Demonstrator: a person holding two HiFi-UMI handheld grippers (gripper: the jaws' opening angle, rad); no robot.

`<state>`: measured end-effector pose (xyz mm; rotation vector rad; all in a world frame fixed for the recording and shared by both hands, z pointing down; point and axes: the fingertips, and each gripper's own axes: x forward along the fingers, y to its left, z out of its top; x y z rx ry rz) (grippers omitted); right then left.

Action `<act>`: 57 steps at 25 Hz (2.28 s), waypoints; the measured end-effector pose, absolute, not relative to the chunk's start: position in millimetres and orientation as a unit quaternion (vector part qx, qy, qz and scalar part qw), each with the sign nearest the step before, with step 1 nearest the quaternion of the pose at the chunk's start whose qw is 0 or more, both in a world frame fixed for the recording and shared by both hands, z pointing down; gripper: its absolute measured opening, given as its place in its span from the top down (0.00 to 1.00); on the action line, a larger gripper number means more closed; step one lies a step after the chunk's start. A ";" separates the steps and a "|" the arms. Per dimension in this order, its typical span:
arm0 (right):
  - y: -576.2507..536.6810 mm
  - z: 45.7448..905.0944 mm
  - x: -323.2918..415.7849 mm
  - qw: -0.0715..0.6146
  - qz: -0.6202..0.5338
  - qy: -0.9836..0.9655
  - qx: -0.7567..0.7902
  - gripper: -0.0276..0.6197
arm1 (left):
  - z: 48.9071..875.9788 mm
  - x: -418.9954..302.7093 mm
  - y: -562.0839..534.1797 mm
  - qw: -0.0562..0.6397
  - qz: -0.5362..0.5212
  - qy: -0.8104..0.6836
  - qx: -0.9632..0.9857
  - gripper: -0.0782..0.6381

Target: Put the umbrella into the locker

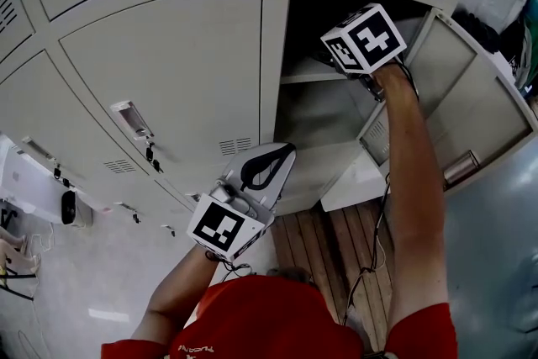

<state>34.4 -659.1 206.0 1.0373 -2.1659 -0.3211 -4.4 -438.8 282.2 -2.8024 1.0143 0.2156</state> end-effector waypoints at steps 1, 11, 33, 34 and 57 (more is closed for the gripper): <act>-652.2 202.8 33.9 0.336 -0.134 -0.839 0.406 0.32 | 280.8 -4.8 -438.6 0.076 0.074 0.338 -0.935 0.88; -574.0 184.7 49.2 0.156 -0.179 -0.853 0.465 0.55 | 265.0 -8.0 -435.4 0.094 0.095 0.332 -0.934 0.88; -398.1 237.7 42.0 -0.040 -0.111 -0.884 0.452 0.95 | 244.9 -8.4 -400.2 0.106 0.120 0.312 -0.936 0.88; -394.7 240.7 41.4 -0.044 -0.105 -0.885 0.450 0.95 | 246.4 -8.3 -398.9 0.106 0.119 0.312 -0.937 0.88; -366.7 270.3 28.6 -0.039 -0.090 -0.896 0.433 0.95 | 271.6 -3.9 -382.4 0.081 0.105 0.324 -0.937 0.88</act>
